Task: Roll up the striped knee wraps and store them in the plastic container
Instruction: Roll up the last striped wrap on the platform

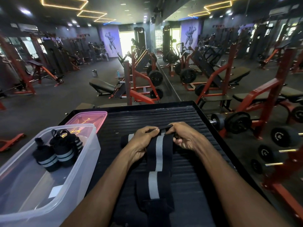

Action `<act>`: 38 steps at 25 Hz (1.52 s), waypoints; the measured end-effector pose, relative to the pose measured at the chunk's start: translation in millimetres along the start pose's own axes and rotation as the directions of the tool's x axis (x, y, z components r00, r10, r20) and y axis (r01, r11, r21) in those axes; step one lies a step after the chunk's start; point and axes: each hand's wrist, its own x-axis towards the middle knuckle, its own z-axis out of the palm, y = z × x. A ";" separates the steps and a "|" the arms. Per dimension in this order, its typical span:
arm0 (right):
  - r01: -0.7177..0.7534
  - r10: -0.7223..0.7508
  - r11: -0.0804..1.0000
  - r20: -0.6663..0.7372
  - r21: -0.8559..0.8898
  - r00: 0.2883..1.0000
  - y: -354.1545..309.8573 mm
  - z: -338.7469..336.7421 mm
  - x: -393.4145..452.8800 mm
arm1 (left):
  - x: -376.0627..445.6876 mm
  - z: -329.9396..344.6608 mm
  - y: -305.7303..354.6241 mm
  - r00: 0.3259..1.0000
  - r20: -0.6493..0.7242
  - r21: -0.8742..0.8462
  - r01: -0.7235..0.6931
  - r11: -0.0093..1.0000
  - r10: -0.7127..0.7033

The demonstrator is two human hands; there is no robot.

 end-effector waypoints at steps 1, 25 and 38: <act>0.002 -0.002 1.000 0.029 0.002 1.000 0.1 -0.5 0.1 | 1.1 -1.1 -0.4 1.000 -0.005 -0.010 -0.017 1.000 0.017; 0.510 -0.516 0.841 0.012 -0.179 0.856 12.2 10.8 15.4 | 5.5 -6.7 2.2 0.979 -0.105 -0.154 -0.190 0.970 0.175; 0.523 -0.540 0.826 -0.034 -0.210 0.841 10.1 9.8 14.0 | 20.3 -1.9 11.0 0.942 -0.142 0.104 -0.292 0.951 0.304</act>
